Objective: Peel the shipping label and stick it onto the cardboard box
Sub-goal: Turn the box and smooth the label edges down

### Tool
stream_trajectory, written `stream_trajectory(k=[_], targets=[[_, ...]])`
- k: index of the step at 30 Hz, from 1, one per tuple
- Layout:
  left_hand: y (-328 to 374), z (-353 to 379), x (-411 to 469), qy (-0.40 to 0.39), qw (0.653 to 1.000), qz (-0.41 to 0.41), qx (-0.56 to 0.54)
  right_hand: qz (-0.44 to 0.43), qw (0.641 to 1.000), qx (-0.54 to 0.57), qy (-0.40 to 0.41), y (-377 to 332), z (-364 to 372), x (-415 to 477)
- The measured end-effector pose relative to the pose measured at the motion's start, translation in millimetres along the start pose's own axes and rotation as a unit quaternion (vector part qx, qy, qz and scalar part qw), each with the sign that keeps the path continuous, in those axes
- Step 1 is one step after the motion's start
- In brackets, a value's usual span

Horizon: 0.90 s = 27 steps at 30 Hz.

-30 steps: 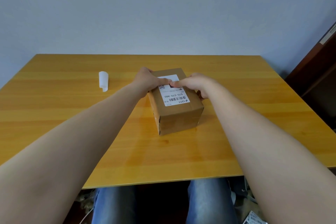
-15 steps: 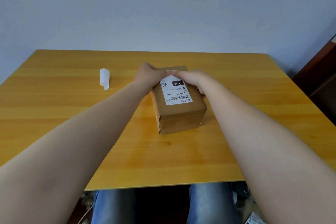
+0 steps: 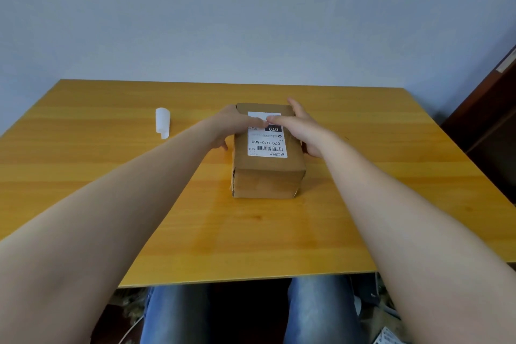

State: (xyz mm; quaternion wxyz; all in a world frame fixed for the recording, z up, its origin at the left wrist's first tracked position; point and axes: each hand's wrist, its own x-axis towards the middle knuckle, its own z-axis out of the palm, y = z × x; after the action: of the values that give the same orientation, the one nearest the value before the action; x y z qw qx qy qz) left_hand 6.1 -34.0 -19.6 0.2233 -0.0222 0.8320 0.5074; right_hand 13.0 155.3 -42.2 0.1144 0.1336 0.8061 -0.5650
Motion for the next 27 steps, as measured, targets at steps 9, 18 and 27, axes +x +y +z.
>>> stream_trajectory(k=[9, 18, 27], targets=[[-5, -7, -20, -0.072, 0.997, 0.023, 0.016, -0.01, 0.998, -0.025, -0.064, 5, -8, -13], [-13, 2, -16, 0.008, 0.998, 0.021, -0.054, -0.013, 0.999, -0.034, -0.028, 2, -3, -13], [-5, 12, -2, 0.087, 0.995, -0.021, -0.047, -0.011, 0.998, -0.045, 0.052, -4, 8, 1]])
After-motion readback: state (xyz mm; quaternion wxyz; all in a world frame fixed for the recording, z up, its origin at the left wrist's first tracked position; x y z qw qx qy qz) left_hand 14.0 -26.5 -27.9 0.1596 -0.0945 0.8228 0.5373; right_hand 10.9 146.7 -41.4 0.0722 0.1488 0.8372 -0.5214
